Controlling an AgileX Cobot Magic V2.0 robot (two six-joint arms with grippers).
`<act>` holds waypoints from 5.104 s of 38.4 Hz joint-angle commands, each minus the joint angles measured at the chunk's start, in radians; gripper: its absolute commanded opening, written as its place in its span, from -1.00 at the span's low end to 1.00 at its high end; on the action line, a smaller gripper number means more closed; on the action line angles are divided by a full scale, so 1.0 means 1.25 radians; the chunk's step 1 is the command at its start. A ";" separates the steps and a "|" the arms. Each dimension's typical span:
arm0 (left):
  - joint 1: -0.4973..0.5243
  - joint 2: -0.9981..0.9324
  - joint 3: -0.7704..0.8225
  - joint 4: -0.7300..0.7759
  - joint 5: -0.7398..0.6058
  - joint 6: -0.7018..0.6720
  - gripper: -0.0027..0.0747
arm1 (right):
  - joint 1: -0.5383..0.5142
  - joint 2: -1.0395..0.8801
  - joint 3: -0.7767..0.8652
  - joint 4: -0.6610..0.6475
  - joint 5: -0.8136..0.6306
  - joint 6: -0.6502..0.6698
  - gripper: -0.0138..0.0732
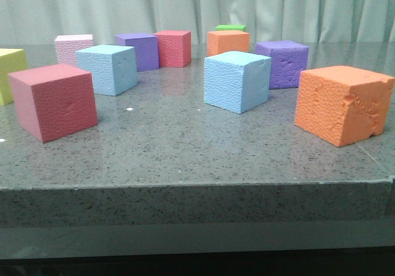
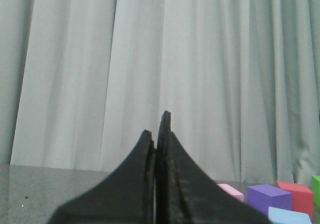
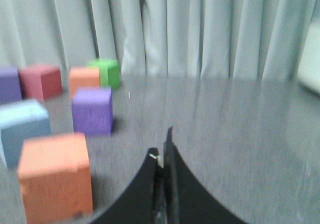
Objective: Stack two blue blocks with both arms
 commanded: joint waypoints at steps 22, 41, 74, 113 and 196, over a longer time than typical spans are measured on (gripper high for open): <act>-0.001 0.374 -0.433 0.053 0.450 -0.002 -0.98 | -0.003 0.459 -0.451 -0.007 0.322 0.001 -0.81; -0.001 0.417 -0.449 0.053 0.395 -0.002 -0.14 | -0.003 0.471 -0.450 -0.007 0.326 0.001 0.83; -0.001 0.417 -0.444 0.053 0.384 -0.002 0.86 | 0.285 1.067 -0.846 0.014 0.395 -0.088 0.81; -0.001 0.417 -0.444 0.053 0.384 -0.002 0.86 | 0.348 1.389 -1.137 0.007 0.583 -0.118 0.08; -0.001 0.417 -0.444 0.053 0.384 -0.002 0.86 | 0.342 1.155 -1.157 0.188 0.677 -0.247 -0.57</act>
